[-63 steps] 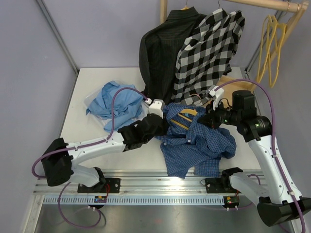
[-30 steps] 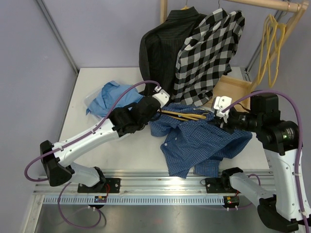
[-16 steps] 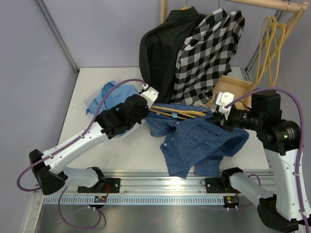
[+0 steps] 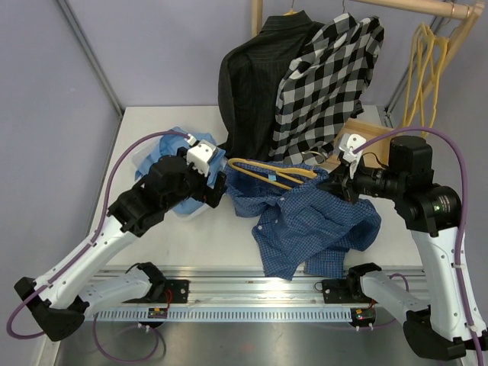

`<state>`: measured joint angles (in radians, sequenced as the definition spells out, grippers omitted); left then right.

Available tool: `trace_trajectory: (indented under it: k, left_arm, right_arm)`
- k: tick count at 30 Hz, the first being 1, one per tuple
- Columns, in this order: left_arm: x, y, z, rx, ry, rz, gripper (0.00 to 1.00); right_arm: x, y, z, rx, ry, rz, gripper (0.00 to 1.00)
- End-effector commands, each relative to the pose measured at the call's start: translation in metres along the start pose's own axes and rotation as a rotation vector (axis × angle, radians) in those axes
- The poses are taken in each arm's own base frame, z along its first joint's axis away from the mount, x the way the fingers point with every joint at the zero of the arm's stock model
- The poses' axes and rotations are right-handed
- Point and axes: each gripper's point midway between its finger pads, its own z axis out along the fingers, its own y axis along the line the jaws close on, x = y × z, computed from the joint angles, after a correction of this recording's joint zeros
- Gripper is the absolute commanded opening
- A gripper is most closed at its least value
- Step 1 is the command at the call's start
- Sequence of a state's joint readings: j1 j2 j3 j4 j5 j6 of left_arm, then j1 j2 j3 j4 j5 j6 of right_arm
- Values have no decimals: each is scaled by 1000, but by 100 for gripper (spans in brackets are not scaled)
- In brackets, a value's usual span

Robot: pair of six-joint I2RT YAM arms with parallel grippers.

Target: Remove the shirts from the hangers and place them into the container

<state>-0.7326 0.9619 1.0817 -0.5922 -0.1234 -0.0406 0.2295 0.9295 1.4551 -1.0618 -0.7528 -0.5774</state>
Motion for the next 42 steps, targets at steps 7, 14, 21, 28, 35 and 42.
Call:
trace_trajectory:
  k: [7, 14, 21, 28, 35, 42]
  left_arm:
    - [-22, -34, -18, 231, -153, 140, 84]
    - [-28, -27, -27, 202, -210, 172, 18]
    - [-15, -23, -20, 179, -173, 185, 7]
    - [17, -19, 8, 157, -79, 160, 0]
    - [13, -17, 5, 155, -114, 156, 0]
    - [-15, -37, -37, 277, -327, 211, 94]
  right_arm:
    - [-30, 19, 6, -156, -159, 72, 0]
    - [-34, 23, 5, -192, -180, 92, 0]
    - [-37, 23, 3, -198, -193, 95, 0]
    - [-39, 27, 0, -215, -207, 105, 0]
    - [-36, 21, 2, -203, -207, 132, 0]
    - [-11, -15, 13, -17, -123, 148, 0]
